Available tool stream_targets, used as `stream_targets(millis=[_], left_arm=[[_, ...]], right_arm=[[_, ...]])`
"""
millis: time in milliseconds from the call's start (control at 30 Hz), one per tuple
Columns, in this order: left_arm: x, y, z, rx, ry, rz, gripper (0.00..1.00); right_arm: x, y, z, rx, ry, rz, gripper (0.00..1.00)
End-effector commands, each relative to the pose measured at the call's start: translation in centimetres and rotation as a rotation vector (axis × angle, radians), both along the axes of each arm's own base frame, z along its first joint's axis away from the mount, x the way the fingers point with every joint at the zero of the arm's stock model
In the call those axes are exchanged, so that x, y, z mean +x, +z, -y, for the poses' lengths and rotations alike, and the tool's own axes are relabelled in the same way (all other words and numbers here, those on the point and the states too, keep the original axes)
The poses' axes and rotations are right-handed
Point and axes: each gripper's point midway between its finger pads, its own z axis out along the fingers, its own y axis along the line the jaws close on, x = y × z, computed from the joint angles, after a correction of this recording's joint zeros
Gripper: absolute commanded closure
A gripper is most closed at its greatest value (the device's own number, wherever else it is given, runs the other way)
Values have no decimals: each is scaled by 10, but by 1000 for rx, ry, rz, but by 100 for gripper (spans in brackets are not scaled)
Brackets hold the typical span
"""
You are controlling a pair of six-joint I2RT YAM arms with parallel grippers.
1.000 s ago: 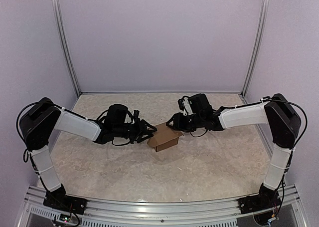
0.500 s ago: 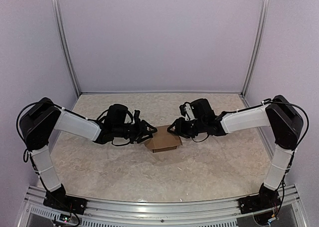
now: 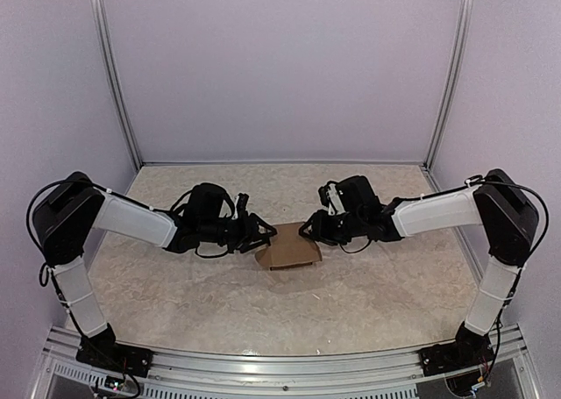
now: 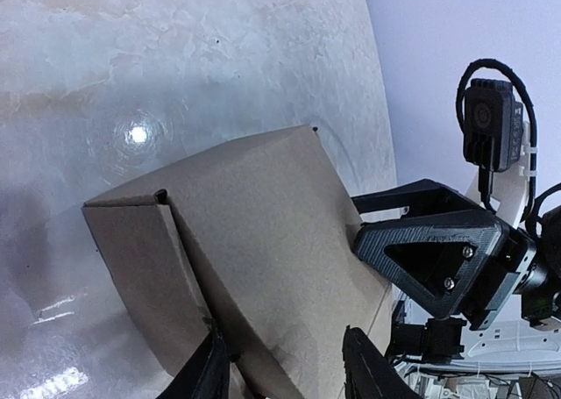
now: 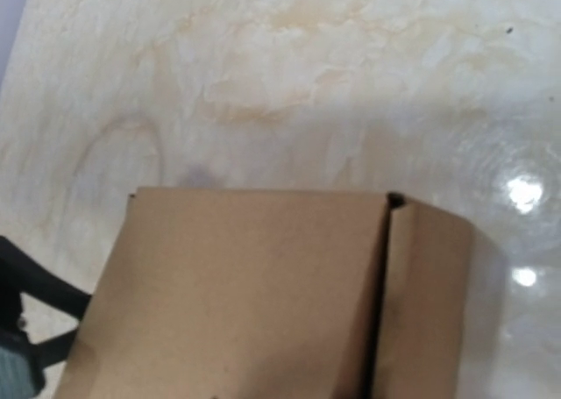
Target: Fold the paper box
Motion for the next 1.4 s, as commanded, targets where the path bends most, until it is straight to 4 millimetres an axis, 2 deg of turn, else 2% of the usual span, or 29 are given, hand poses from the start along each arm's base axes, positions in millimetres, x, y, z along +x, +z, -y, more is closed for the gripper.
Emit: stream_targets(millis=[0,133,333,633,733,900,1133,1367], left_arm=[[-6,-6,-9,98,-23,15,57],[-5,-5,-14,158,-31,36,57],[-3,0,-19,208,-27,61,57],[3,19,-9,220,-48,106,57],[7,23,-4,241,-53,125,57],[11,12,0,278,-61,105,57],[12,-11,2,349,-74,84,57],[1,-37,8,398,-109,58,57]], right_arm=[[-8,-13,17,-108,-15,10,69],[-6,-8,20,-124,-21,33,68],[-4,11,21,-132,-26,81,61],[-2,34,31,-206,-51,159,59],[0,29,36,-242,-62,166,60],[0,14,36,-270,-55,148,63],[-3,-11,34,-297,-31,107,65],[-10,-35,38,-328,-20,76,67]])
